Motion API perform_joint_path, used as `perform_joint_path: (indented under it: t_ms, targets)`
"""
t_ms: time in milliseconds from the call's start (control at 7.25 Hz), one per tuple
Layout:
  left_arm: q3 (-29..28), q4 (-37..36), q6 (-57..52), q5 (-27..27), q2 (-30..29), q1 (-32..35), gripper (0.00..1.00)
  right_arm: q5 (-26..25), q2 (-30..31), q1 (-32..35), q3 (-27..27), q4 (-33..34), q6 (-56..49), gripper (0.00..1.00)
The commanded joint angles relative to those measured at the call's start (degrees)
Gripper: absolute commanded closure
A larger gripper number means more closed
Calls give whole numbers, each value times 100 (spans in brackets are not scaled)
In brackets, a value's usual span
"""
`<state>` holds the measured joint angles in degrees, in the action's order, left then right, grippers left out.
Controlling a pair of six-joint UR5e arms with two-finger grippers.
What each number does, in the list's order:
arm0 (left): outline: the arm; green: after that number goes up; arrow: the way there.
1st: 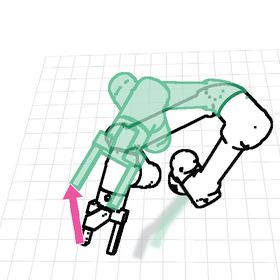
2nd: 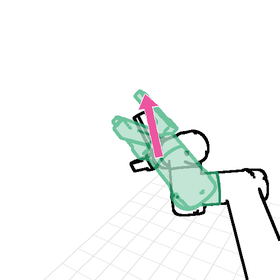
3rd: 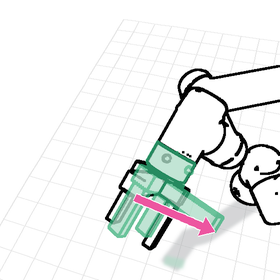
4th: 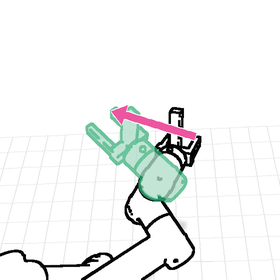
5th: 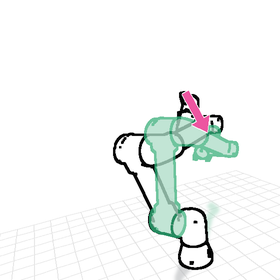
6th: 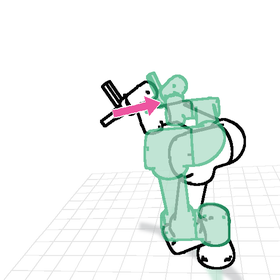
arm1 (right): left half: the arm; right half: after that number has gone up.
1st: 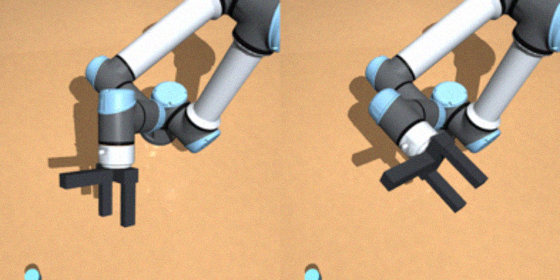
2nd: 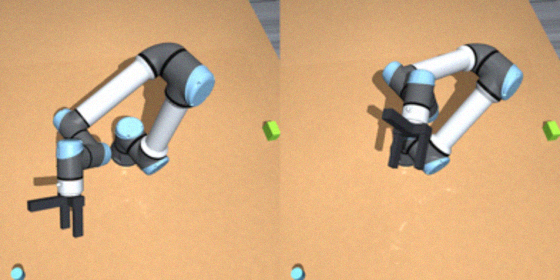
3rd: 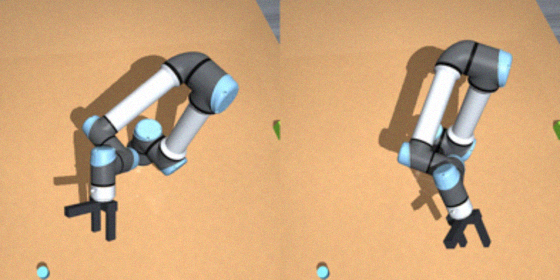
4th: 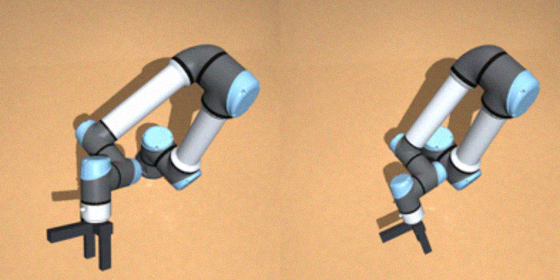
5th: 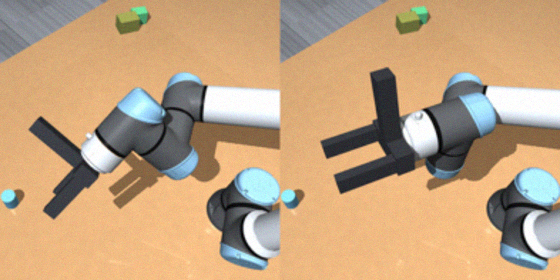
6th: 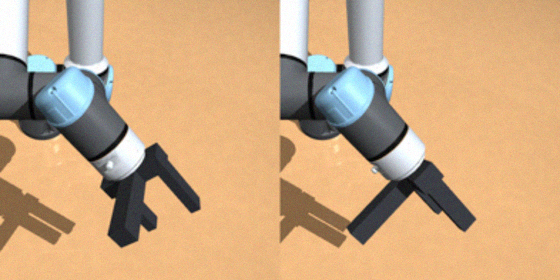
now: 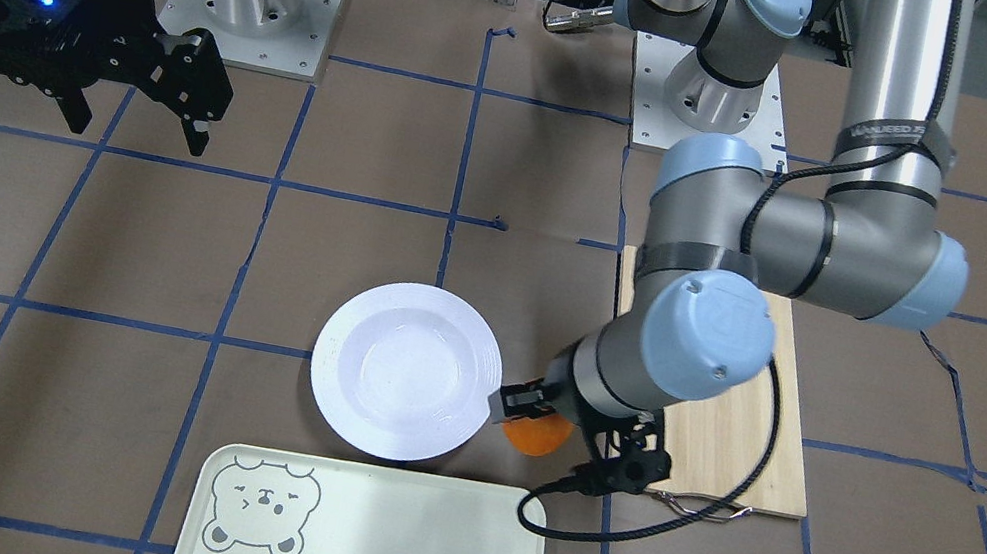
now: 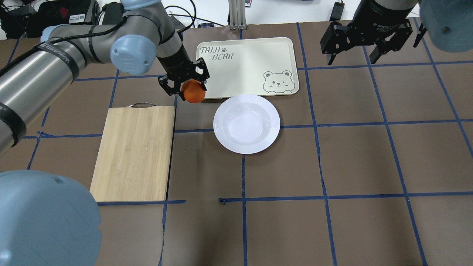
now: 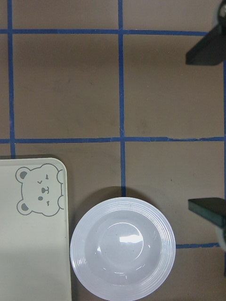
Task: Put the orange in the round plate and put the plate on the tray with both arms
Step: 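Lift the orange with the left gripper and carry it over the white plate, then open the left gripper to drop the orange into the plate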
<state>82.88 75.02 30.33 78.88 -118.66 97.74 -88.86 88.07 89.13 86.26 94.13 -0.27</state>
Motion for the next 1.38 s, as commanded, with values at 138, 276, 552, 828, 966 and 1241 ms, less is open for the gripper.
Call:
perform_joint_path:
  t_ms: [138,276,552,828,966,1241]
  targets:
    - [281,-347,1192,-328,-139,824,95,-9,0,-18,-4,-9,-8,0]
    - [377,-644,1421,-529,-235,930,95,-9,0,-9,-4,-9,-8,0]
    - [781,-875,1284,-593,-359,967,72,-9,0,-18,5,-9,-8,0]
    - [782,-1007,1133,-593,-368,967,0,-9,-9,-44,5,0,-130,0]
    - [765,-1033,1133,-593,-368,967,0,52,-9,-175,14,-9,-227,0]
    - [591,-1069,1046,-601,-36,731,0,733,-35,-552,110,-9,-237,0]
